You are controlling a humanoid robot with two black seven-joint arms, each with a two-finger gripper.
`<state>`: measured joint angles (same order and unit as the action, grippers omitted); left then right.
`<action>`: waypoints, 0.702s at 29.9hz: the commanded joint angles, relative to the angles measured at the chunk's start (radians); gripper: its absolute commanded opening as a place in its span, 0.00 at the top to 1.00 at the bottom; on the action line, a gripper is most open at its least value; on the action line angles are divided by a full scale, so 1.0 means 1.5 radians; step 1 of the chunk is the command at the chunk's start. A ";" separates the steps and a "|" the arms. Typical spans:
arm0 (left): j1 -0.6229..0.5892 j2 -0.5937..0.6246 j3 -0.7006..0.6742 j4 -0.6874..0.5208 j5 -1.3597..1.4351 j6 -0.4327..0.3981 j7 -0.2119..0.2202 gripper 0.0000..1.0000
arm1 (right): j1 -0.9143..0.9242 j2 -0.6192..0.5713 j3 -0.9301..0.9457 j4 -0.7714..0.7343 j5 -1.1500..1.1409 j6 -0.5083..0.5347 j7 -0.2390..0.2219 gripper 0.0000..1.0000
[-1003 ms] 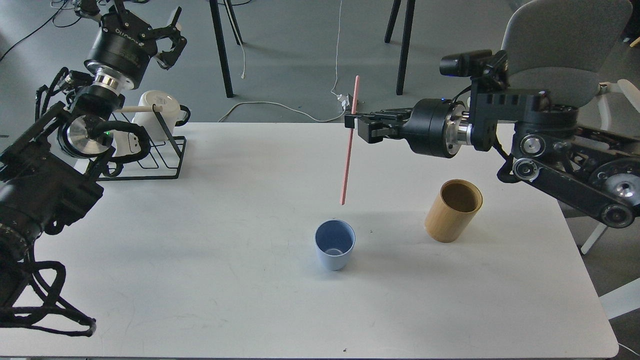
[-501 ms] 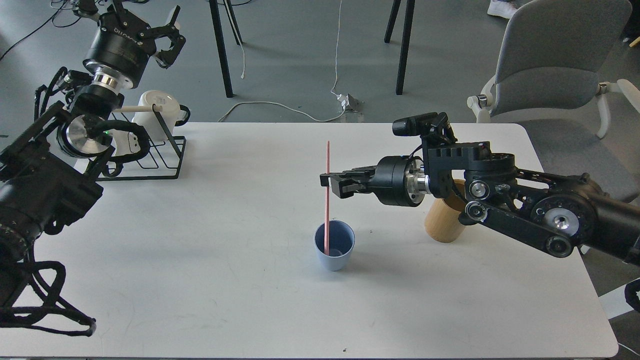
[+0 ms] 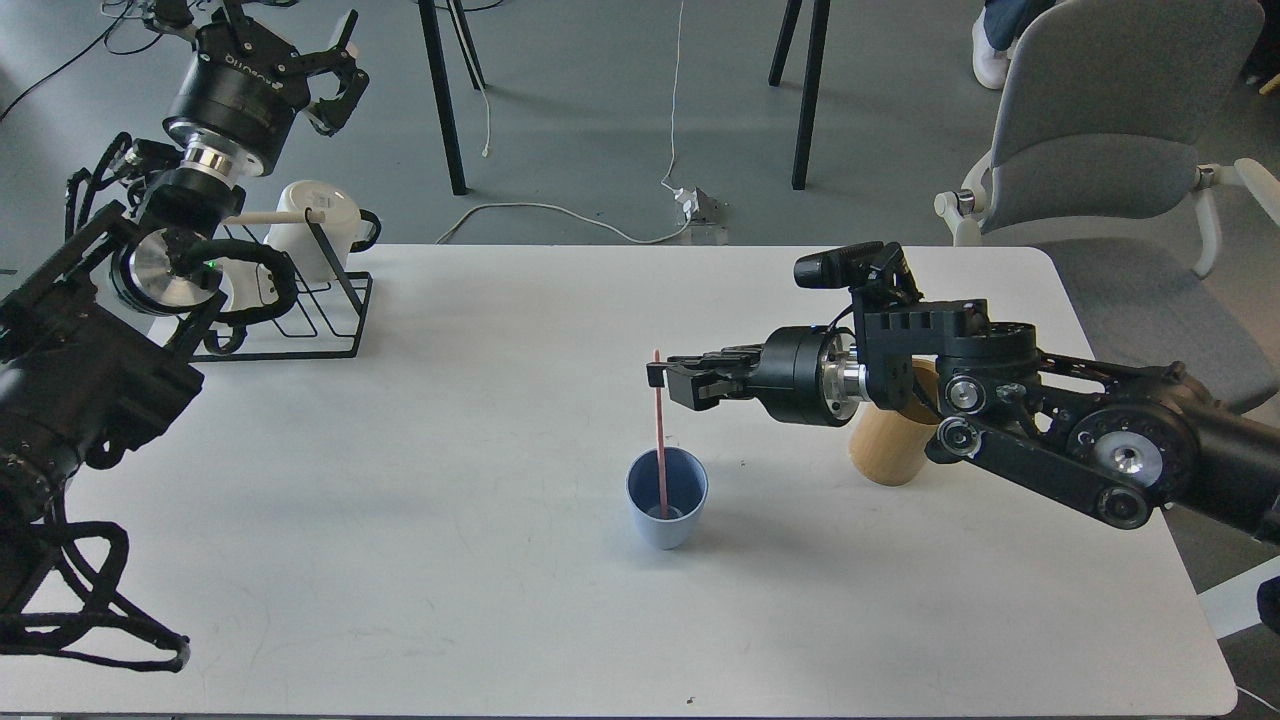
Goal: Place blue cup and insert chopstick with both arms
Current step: 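Release the straw and raise the right gripper away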
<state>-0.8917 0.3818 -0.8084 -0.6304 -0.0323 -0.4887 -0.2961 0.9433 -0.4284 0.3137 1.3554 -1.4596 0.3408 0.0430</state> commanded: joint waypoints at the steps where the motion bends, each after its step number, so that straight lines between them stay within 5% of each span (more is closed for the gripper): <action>1: -0.001 0.004 0.000 0.000 0.000 0.000 0.000 0.01 | 0.001 -0.029 0.056 0.012 0.013 -0.001 0.001 0.50; 2: 0.000 0.006 0.000 0.000 0.000 0.000 0.001 0.01 | 0.001 -0.040 0.091 0.013 0.021 -0.001 0.003 0.41; 4: 0.001 0.012 0.000 0.000 0.000 0.000 0.000 0.01 | -0.001 -0.054 0.161 0.010 0.057 0.000 0.003 0.06; 5: 0.001 0.014 0.001 0.001 0.000 0.000 0.001 0.01 | -0.004 -0.060 0.193 0.009 0.086 0.001 0.003 0.01; 16: 0.002 0.004 0.001 0.004 0.000 0.000 0.001 0.01 | -0.035 -0.151 0.375 -0.072 0.441 -0.006 0.006 0.00; 21: -0.002 -0.004 -0.002 -0.004 -0.009 0.000 0.001 0.01 | -0.079 -0.153 0.428 -0.148 0.595 -0.006 0.050 0.00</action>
<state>-0.8882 0.3826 -0.8077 -0.6255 -0.0345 -0.4887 -0.2940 0.8566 -0.6564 0.9216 1.1966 -0.6944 0.3321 0.0822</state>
